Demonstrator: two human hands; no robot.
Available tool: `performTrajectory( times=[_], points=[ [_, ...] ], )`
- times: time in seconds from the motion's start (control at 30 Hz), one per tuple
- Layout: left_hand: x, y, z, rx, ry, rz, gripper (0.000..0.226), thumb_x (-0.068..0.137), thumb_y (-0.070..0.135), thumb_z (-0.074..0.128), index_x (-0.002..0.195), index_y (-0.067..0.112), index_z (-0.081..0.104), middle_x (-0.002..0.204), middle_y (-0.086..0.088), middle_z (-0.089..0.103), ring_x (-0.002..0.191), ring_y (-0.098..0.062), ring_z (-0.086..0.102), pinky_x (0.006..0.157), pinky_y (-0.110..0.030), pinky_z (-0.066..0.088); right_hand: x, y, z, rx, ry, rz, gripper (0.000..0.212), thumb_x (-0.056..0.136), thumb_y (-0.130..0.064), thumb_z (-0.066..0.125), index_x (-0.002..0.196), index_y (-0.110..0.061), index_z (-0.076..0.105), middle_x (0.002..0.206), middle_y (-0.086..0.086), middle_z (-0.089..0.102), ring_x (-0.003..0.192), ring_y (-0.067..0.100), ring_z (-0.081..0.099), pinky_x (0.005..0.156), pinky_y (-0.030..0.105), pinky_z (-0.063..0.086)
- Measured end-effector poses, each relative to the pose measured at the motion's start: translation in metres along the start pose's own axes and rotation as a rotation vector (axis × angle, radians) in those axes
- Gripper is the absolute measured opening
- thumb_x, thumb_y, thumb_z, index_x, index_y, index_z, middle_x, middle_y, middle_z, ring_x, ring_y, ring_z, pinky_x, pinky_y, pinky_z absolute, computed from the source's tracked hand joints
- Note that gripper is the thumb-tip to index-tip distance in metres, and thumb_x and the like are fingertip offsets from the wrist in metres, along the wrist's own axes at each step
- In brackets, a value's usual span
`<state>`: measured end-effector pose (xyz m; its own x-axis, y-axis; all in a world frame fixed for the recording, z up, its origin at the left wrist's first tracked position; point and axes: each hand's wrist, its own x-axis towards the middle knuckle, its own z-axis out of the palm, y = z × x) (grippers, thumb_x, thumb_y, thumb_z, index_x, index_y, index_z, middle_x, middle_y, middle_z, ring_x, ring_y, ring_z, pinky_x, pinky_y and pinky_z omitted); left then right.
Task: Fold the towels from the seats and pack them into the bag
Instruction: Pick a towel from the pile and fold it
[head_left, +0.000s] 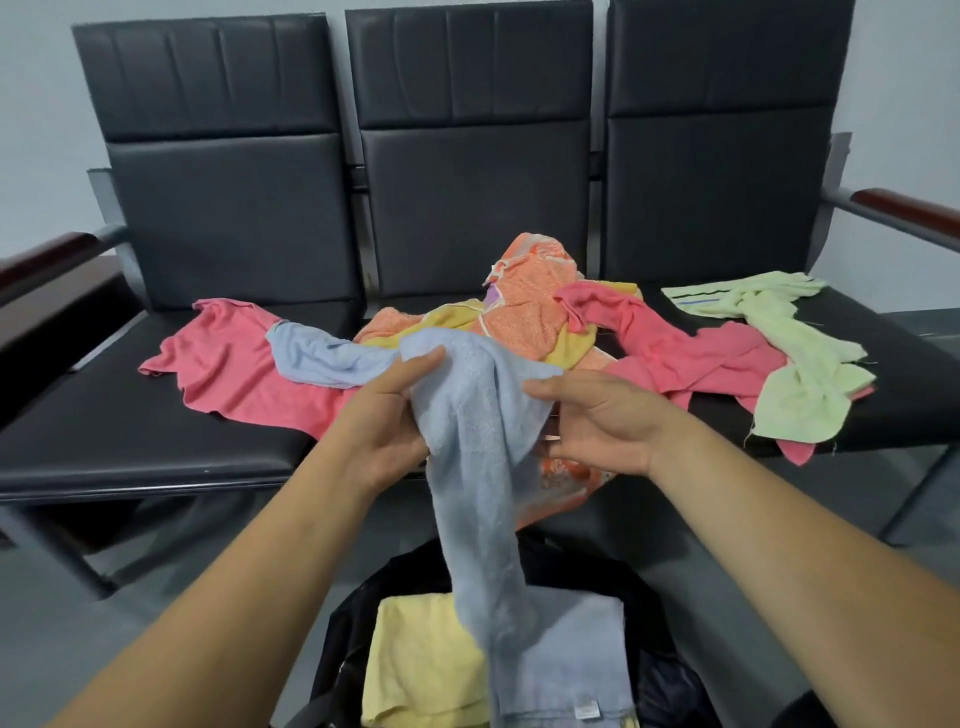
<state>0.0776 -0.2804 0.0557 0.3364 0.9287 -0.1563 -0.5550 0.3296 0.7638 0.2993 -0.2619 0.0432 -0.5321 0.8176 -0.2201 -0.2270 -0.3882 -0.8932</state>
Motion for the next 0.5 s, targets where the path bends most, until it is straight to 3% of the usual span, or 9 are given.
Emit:
performTrajectory(
  times=[0.07,0.13,0.2,0.27,0.3,0.4,0.47,0.5],
  points=[
    [-0.001,0.002,-0.004,0.122,0.013,0.059,0.046,0.092,0.006,0.061,0.138,0.008,0.056,0.134,-0.018,0.064,0.122,-0.033,0.064,0.100,-0.046,0.054,0.001,0.001,0.003,-0.072,0.073,-0.038,0.053,0.087,-0.011,0.070,0.136,0.003,0.058,0.131,0.023,0.062,0.109,0.029,0.064,0.089,0.039,0.055],
    [-0.003,0.003,-0.011,0.390,0.072,0.140,0.052,0.091,-0.006,0.060,0.136,0.021,0.058,0.128,-0.010,0.069,0.117,-0.029,0.067,0.095,-0.047,0.056,-0.001,0.000,0.002,-0.112,0.140,-0.078,0.045,0.090,-0.010,0.068,0.133,0.001,0.061,0.130,0.021,0.065,0.109,0.030,0.065,0.091,0.040,0.054],
    [-0.004,0.006,-0.017,0.920,0.172,0.220,0.040,0.094,-0.002,0.061,0.124,0.024,0.062,0.114,-0.001,0.072,0.106,-0.021,0.069,0.087,-0.036,0.055,-0.004,-0.001,0.000,-0.170,0.200,-0.116,0.036,0.093,-0.011,0.068,0.129,-0.007,0.066,0.125,0.014,0.071,0.111,0.030,0.068,0.095,0.044,0.053],
    [-0.005,0.008,-0.025,1.502,0.312,0.237,0.006,0.093,0.015,0.065,0.098,0.015,0.063,0.086,0.004,0.065,0.084,-0.017,0.060,0.066,-0.025,0.043,-0.007,-0.001,-0.002,-0.244,0.262,-0.135,0.028,0.093,-0.010,0.069,0.121,-0.012,0.069,0.115,0.007,0.075,0.108,0.029,0.071,0.095,0.045,0.055],
    [-0.004,0.008,-0.029,1.609,0.341,0.226,0.012,0.092,0.020,0.067,0.090,0.010,0.061,0.078,0.003,0.059,0.077,-0.017,0.053,0.060,-0.026,0.038,-0.008,0.000,-0.002,-0.283,0.294,-0.136,0.024,0.093,-0.008,0.069,0.116,-0.013,0.070,0.111,0.006,0.077,0.104,0.028,0.072,0.093,0.045,0.057],
    [-0.006,0.007,-0.030,1.333,0.326,0.158,0.030,0.089,0.027,0.073,0.081,0.000,0.063,0.068,0.000,0.050,0.064,-0.014,0.045,0.060,-0.028,0.034,-0.009,0.003,-0.003,-0.348,0.374,-0.100,0.018,0.092,-0.007,0.070,0.110,-0.012,0.073,0.102,0.004,0.079,0.096,0.023,0.074,0.089,0.045,0.058],
    [-0.007,0.007,-0.026,1.078,0.318,0.098,0.026,0.088,0.030,0.076,0.082,0.005,0.072,0.071,0.005,0.065,0.067,-0.011,0.059,0.064,-0.027,0.046,-0.008,0.002,-0.004,-0.240,0.398,-0.063,0.019,0.091,-0.005,0.069,0.111,-0.004,0.072,0.100,0.009,0.078,0.091,0.023,0.075,0.087,0.044,0.059],
    [-0.007,0.007,-0.025,0.938,0.322,0.077,0.023,0.088,0.030,0.076,0.088,0.007,0.076,0.081,0.002,0.074,0.077,-0.015,0.068,0.071,-0.030,0.053,-0.008,0.000,-0.004,-0.128,0.389,-0.047,0.019,0.091,-0.004,0.069,0.110,-0.001,0.070,0.099,0.011,0.077,0.087,0.023,0.075,0.082,0.042,0.061]
  ],
)
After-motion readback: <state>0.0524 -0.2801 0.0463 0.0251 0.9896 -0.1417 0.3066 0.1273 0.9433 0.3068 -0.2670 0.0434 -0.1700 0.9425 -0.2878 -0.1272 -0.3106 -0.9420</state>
